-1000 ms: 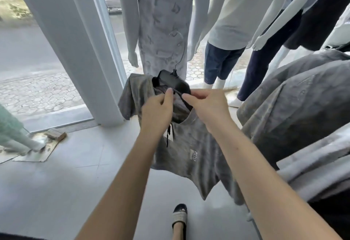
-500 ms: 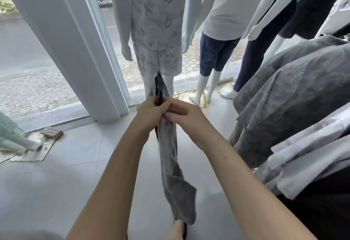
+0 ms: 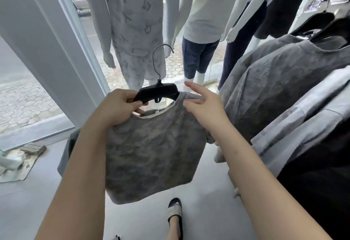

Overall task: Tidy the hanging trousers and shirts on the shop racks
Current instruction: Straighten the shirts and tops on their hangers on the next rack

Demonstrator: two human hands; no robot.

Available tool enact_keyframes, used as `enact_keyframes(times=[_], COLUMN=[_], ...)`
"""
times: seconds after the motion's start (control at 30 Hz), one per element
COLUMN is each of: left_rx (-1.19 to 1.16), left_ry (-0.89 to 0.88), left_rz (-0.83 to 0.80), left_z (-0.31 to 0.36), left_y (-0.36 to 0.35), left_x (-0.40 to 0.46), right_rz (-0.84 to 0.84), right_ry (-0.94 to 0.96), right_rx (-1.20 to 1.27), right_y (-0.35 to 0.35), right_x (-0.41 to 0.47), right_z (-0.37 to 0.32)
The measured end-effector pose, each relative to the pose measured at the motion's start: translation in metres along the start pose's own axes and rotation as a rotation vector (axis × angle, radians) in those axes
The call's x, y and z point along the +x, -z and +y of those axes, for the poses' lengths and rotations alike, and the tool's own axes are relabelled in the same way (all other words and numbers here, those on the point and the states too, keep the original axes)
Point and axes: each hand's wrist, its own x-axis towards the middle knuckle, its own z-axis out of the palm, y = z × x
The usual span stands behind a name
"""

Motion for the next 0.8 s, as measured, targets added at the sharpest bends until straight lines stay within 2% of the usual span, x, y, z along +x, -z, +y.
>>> enact_keyframes(times=[0.33, 0.6, 0.8], left_rx=[0.001, -0.1, -0.133], left_ry=[-0.196, -0.35, -0.469], left_rz=[-0.056, -0.228, -0.278], left_z=[0.054, 0.116, 0.172], left_y=[-0.029, -0.071, -0.115], left_x=[0.012, 0.056, 0.1], right_rz=[0.027, 0.221, 0.344], right_ry=[0.053, 0.075, 0.05], right_rx=[0.025, 0.042, 0.101], right_y=[0.049, 0.125, 0.175], right_x=[-0.014, -0.011, 0.01], right_z=[0.013, 0.004, -0.012])
